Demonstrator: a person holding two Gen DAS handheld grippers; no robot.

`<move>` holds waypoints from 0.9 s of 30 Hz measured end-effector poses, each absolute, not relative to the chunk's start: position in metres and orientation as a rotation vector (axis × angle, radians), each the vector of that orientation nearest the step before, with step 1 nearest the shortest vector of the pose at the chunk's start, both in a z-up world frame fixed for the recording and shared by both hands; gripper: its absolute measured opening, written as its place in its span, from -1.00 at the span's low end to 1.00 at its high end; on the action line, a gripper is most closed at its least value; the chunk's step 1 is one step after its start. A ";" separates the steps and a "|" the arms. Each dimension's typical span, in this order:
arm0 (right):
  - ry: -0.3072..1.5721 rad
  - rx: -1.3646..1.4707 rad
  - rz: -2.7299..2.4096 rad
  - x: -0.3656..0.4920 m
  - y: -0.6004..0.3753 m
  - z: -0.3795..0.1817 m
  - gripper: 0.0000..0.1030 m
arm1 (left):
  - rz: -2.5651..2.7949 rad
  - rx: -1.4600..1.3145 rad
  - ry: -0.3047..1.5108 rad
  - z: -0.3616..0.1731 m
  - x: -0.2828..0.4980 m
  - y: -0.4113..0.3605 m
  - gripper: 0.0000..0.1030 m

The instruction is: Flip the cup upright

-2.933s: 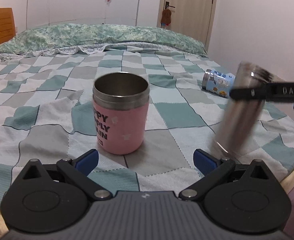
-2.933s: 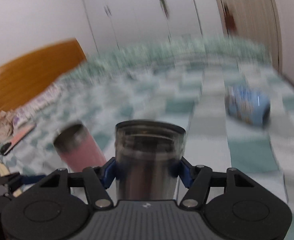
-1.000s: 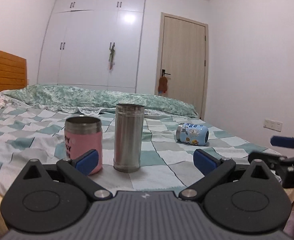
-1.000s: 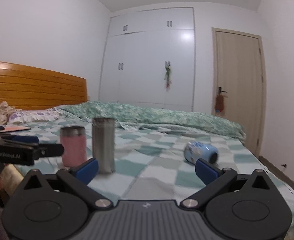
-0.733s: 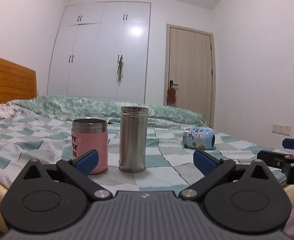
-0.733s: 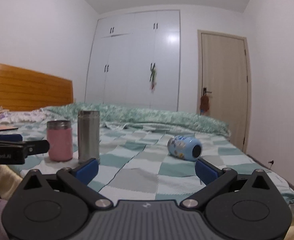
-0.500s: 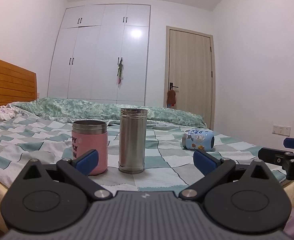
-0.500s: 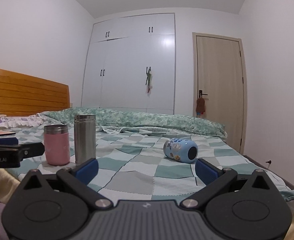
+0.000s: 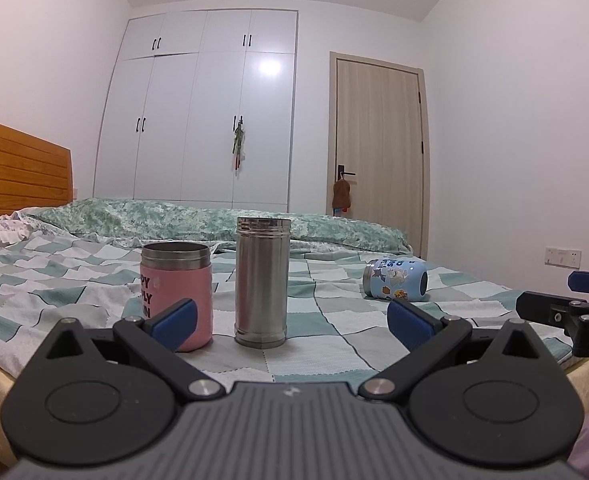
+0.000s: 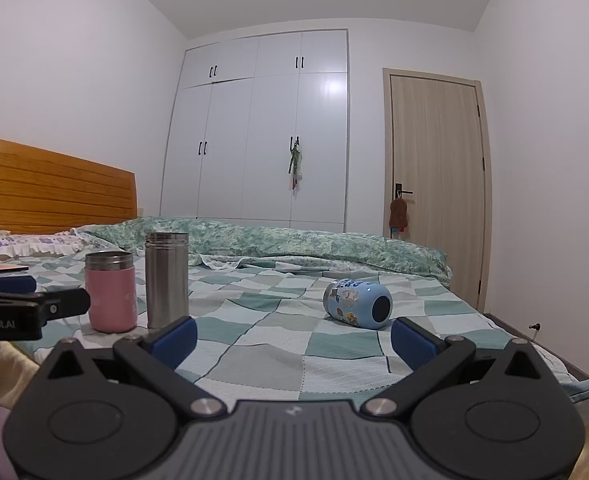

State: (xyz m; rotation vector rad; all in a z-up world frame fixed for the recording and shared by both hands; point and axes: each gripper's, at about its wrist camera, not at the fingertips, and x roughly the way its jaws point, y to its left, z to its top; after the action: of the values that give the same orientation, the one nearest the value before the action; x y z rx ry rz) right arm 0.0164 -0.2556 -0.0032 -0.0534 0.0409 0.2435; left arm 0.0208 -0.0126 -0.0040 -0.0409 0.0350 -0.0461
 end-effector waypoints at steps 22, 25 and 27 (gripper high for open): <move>0.038 -0.058 0.242 0.017 -0.255 -0.003 1.00 | -0.052 -0.042 0.026 -0.003 0.018 -0.015 1.00; 0.039 -0.059 0.242 0.017 -0.255 -0.003 1.00 | -0.053 -0.042 0.025 -0.003 0.018 -0.015 1.00; 0.039 -0.059 0.242 0.017 -0.255 -0.003 1.00 | -0.053 -0.044 0.023 -0.003 0.018 -0.014 1.00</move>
State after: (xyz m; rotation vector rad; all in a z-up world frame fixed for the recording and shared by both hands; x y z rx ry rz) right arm 0.0173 -0.2553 -0.0030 -0.0591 0.0386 0.2424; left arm 0.0180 -0.0140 -0.0030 -0.0443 0.0228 -0.0534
